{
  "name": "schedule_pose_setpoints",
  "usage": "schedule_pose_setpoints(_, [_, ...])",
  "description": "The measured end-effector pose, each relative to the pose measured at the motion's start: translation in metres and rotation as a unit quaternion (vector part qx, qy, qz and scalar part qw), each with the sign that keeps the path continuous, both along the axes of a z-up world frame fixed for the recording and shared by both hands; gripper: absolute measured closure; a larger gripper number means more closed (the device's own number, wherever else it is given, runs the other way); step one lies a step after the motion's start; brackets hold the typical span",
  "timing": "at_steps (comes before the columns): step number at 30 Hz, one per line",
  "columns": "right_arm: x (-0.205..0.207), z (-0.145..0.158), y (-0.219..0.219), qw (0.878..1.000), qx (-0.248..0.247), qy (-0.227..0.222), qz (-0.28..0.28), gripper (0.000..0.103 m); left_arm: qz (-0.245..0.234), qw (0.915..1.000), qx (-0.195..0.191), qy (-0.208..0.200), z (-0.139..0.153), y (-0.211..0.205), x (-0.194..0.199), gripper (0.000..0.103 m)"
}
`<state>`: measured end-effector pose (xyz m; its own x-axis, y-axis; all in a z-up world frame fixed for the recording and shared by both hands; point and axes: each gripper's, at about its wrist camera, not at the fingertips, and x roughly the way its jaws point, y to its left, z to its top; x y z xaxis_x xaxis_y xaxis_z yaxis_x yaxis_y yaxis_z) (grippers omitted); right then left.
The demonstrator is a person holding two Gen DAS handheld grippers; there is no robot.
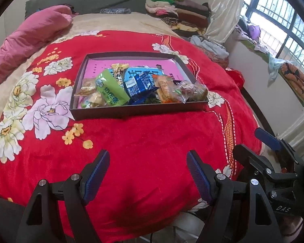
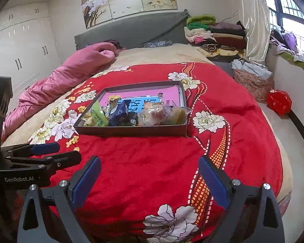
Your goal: Organize snacks
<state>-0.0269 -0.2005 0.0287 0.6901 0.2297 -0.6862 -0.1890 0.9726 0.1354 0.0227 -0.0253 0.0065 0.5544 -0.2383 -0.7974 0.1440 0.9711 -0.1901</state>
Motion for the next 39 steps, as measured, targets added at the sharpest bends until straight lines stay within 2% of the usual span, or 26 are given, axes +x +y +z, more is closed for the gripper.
schedule_pose_setpoints(19, [-0.0019, -0.0002, 0.0044, 1.000, -0.018, -0.017, 0.006, 0.006, -0.001, 1.0000, 0.006, 0.006, -0.0033, -0.0013, -0.0006, 0.024])
schedule_pose_setpoints(39, [0.0018, -0.0069, 0.0010, 1.000, -0.018, -0.001, 0.001, 0.006, 0.003, 1.0000, 0.002, 0.004, -0.0047, 0.0033, 0.0004, 0.024])
